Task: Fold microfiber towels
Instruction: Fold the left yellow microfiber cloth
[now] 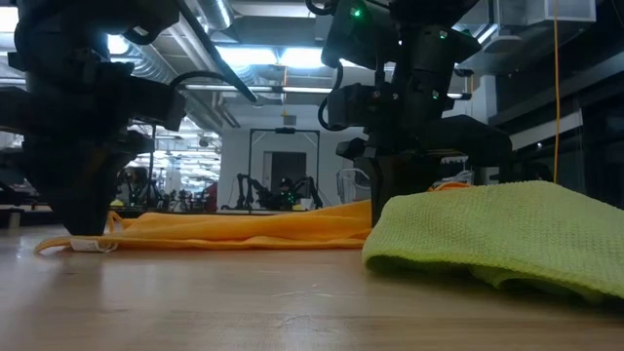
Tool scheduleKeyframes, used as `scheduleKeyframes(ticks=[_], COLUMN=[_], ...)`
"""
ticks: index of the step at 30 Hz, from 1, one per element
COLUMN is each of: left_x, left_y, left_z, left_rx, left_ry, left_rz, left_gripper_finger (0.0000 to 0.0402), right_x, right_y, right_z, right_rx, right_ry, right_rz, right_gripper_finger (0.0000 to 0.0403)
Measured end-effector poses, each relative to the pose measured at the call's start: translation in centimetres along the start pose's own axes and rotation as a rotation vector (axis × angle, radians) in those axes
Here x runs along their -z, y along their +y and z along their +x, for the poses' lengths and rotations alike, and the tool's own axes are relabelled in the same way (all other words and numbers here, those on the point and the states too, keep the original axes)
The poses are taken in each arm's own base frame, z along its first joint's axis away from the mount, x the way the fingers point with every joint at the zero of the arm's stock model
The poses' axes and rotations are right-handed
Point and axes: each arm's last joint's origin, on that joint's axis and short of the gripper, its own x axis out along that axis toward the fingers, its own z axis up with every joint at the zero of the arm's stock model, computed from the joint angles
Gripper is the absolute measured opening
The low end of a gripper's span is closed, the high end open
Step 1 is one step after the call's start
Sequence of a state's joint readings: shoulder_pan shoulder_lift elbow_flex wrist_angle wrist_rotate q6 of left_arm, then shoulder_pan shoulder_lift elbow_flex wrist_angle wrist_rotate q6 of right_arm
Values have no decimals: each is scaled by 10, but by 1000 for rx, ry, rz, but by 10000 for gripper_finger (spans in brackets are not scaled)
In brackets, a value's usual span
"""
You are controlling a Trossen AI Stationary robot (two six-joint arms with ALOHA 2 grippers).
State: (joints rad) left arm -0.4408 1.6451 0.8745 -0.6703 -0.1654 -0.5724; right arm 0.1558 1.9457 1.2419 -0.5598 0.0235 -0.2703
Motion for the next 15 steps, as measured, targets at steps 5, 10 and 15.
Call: scheduleKeyframes(ticks=[5,10,15], left_x=[0,0,-7], left_y=[0,0,-1], left_z=[0,0,-12], left_rx=[0,-7,-31], left_ry=[0,-3,1], left_rz=[-1,0,3], left_gripper_finger=[6,1,0], right_x=[0,0,0], right_y=[0,0,0], right_z=[0,0,0], right_rx=[0,0,2], right_ry=[0,0,-5], right_rz=[0,0,0], right_gripper_finger=[5,5,5])
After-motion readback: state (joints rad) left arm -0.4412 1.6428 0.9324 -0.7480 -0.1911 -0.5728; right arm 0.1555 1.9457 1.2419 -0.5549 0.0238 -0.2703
